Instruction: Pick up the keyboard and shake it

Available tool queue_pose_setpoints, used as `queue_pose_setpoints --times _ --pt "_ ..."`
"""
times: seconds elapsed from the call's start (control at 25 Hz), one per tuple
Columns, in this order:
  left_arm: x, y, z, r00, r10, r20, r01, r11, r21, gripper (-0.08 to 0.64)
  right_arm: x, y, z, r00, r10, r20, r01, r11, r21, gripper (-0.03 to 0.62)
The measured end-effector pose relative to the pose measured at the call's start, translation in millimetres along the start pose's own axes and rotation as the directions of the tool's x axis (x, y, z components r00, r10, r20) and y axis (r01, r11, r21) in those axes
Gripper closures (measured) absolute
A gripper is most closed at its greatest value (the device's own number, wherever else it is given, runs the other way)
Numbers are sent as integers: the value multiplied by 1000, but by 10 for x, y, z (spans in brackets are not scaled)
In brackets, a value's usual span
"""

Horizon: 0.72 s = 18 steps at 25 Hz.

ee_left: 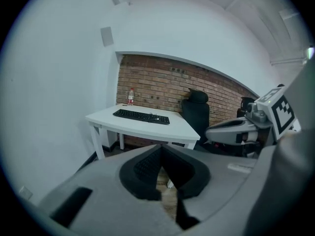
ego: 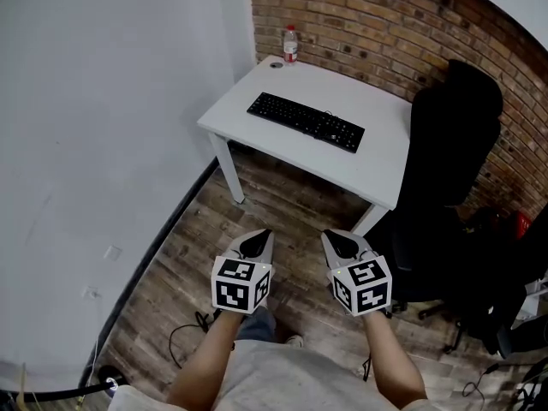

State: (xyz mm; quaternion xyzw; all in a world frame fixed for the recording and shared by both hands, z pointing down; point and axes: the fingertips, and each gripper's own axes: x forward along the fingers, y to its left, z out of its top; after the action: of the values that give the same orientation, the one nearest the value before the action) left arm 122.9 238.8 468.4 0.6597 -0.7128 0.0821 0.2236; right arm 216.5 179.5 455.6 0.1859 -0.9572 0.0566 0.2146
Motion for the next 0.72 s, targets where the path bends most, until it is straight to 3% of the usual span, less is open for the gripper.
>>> queue_pose_setpoints --times 0.72 --pt "921 1425 742 999 -46 -23 46 999 1 568 1586 -278 675 998 -39 -54 42 998 55 581"
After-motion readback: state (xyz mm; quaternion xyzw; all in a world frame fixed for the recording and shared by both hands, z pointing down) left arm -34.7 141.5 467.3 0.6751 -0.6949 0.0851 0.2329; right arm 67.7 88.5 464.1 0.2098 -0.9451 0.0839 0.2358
